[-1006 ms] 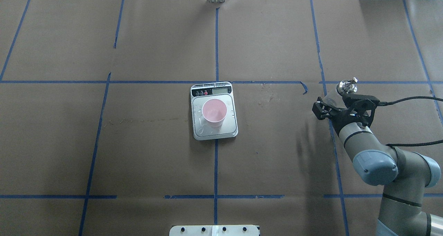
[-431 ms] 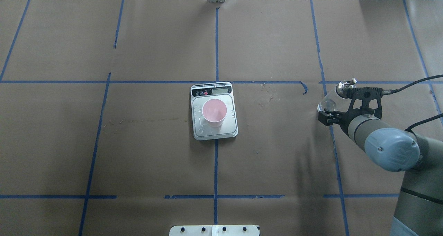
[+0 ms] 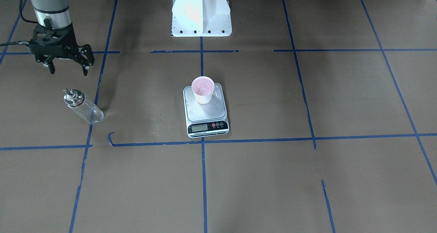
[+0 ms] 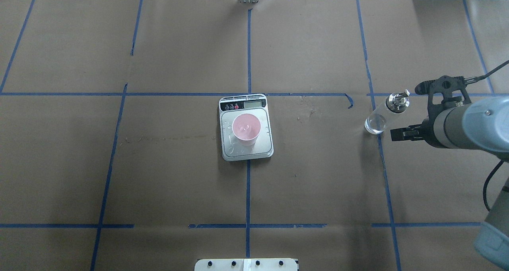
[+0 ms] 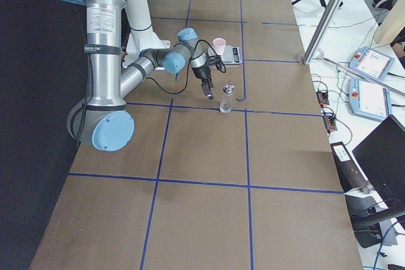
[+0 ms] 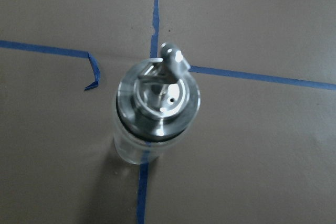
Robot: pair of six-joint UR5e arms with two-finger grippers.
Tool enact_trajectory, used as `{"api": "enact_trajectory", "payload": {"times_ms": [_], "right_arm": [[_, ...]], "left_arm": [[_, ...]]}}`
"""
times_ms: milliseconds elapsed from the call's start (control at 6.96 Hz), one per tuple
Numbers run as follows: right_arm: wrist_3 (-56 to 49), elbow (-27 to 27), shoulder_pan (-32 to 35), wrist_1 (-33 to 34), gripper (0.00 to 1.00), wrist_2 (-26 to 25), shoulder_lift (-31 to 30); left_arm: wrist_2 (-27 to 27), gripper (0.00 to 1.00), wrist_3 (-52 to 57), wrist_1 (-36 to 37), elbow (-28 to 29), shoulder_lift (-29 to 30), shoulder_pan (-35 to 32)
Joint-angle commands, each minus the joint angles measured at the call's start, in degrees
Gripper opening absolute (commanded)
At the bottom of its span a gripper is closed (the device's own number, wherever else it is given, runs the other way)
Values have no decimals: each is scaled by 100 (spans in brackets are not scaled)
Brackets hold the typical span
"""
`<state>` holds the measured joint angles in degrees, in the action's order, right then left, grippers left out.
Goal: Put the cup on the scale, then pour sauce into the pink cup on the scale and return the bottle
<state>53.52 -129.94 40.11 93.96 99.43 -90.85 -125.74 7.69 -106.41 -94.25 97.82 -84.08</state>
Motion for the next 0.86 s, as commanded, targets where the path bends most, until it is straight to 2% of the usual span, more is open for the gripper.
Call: {"api": "enact_trajectory", "payload": {"times_ms": [0,144,287,431,575,718], "right_arm": [[-1635,-225,1614,735,100,2045,50],[-2904,-199,2423,1138,100,2846,24],[-4048,-120,2970,1690,100,3071,41],[-5269,342,3629,1957,100,3143,76],[-6499,1138,4296,1907,100,3405,76],[-7373,1799,4642,1698,100,3434,68]], "left_arm": [[-3,100,48,-3,3,-52,-3],[-3,100,48,-168,-23,-200,-3],[-3,100,48,-579,29,-393,6],[-3,100,22,-870,47,-508,6],[6,100,4,-873,21,-527,6],[41,100,48,-838,81,-649,6]]}}
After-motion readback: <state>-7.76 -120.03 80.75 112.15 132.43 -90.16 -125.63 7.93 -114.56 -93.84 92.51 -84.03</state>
